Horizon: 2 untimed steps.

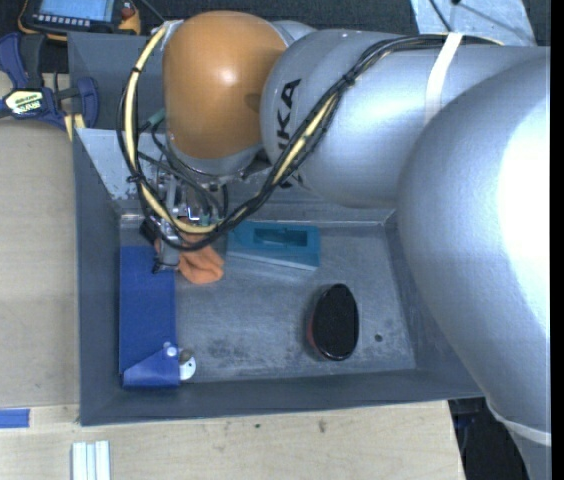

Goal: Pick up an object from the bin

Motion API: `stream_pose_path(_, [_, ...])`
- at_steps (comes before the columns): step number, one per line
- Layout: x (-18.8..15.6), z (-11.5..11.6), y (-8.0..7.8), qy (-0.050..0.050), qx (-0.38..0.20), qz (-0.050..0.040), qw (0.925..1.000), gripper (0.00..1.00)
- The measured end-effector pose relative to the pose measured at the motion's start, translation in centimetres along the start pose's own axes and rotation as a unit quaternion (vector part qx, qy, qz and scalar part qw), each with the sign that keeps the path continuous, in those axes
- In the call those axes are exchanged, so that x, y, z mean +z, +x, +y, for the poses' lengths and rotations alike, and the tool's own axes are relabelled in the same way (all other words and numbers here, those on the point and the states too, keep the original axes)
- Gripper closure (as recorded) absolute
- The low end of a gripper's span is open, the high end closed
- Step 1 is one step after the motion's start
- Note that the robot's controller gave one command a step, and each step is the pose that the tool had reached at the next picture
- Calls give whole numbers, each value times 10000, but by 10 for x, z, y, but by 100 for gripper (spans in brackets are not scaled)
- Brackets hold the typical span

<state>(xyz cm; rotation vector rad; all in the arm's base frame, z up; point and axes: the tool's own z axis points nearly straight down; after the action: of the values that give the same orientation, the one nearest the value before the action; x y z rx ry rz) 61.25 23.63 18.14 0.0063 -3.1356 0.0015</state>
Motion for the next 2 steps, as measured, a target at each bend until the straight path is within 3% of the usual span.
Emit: stream_pose_path(2, [8,2,0,-9,145,-39,9999,0])
